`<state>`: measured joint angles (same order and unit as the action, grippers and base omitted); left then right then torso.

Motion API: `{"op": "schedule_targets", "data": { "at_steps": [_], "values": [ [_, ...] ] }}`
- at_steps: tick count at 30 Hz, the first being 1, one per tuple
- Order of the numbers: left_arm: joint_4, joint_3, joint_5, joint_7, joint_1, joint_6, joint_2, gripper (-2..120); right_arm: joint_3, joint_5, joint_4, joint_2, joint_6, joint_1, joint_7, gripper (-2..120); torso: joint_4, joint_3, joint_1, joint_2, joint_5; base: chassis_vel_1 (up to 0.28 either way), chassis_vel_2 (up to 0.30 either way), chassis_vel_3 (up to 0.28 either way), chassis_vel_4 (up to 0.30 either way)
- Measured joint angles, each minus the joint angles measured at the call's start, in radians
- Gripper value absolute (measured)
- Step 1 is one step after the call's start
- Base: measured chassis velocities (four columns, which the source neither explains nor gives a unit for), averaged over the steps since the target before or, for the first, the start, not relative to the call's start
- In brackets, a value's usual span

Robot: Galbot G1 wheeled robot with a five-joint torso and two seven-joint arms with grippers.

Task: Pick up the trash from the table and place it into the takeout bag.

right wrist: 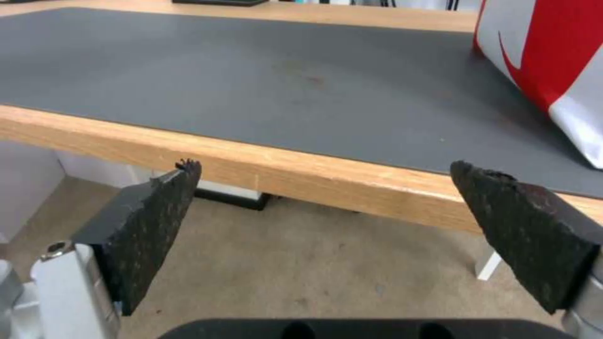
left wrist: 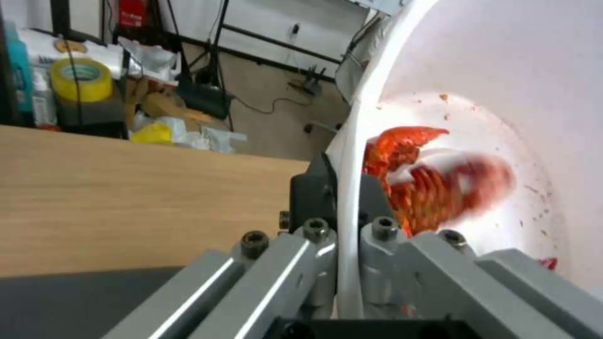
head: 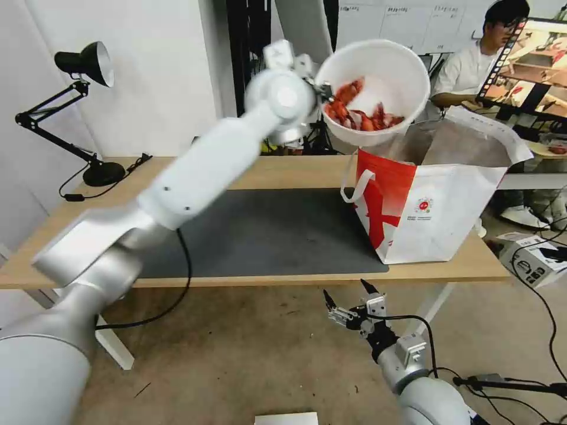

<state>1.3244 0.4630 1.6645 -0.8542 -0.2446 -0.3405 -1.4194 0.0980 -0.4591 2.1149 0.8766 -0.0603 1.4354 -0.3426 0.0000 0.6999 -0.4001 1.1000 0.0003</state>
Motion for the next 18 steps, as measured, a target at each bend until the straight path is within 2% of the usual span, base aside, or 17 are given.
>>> {"op": "schedule_targets", "data": {
  "at_steps": [2,6,10,15,18],
  "values": [
    [-0.014,0.005,-0.004,-0.004,-0.003,0.005,-0.021,0,0.000,0.000,0.000,0.000,0.000,0.000,0.000,100,-0.0001,0.000,0.000,0.000,0.0000,0.000,0.000,0.000,0.000],
    [-0.070,0.015,-0.025,-0.005,-0.013,0.013,-0.105,0,0.000,0.000,0.000,0.000,0.000,0.000,0.000,100,-0.0002,0.000,0.000,0.000,0.0001,0.000,0.000,0.000,0.000],
    [-0.115,0.014,-0.041,-0.016,-0.022,0.017,-0.148,0,0.000,0.000,0.000,0.000,0.000,0.000,0.000,100,-0.0002,0.000,0.000,0.000,0.0000,0.000,0.000,0.000,0.000],
    [-0.153,0.026,-0.073,-0.026,-0.027,0.023,-0.171,0,0.000,0.000,0.000,0.000,0.000,0.000,0.000,100,0.0000,0.000,0.000,0.000,-0.0001,0.000,0.000,0.000,0.000],
    [-0.176,0.064,-0.131,-0.017,-0.028,0.046,-0.179,0,0.000,0.000,0.000,0.000,0.000,0.000,0.000,100,0.0000,0.000,0.000,0.000,-0.0001,0.000,0.000,0.000,0.000]
  ]
}}
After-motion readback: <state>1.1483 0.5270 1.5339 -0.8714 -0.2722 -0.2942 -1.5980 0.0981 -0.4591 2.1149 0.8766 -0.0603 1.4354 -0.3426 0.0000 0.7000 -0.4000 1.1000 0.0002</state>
